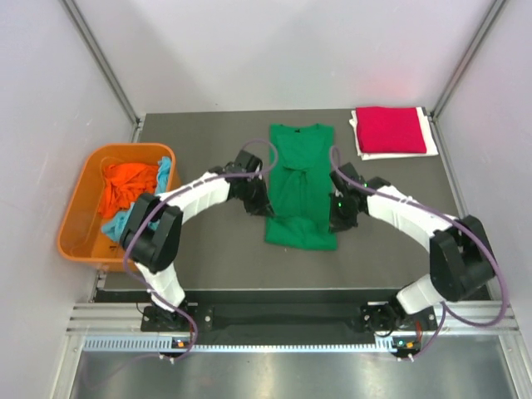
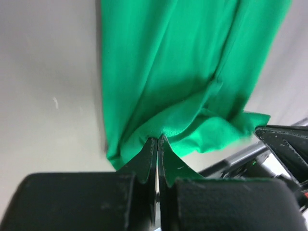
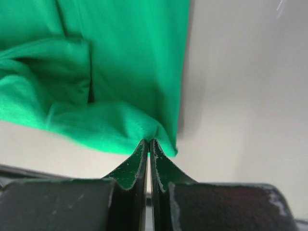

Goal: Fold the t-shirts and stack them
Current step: Fold the tshirt

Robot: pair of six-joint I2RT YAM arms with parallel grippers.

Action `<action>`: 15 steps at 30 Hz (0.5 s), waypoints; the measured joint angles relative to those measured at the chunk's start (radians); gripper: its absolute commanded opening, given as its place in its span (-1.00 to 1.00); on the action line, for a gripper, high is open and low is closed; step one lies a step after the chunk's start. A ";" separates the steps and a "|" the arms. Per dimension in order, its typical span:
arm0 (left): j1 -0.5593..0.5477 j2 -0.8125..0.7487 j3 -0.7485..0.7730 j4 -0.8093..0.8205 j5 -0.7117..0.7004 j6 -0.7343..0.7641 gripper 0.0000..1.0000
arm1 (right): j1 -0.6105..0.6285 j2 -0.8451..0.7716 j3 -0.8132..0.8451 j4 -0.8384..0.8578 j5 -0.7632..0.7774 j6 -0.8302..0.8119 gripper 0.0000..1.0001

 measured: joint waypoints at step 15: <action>0.136 0.397 0.614 -0.153 -0.005 0.125 -1.00 | -0.200 0.375 0.497 -0.073 0.022 -0.183 -1.00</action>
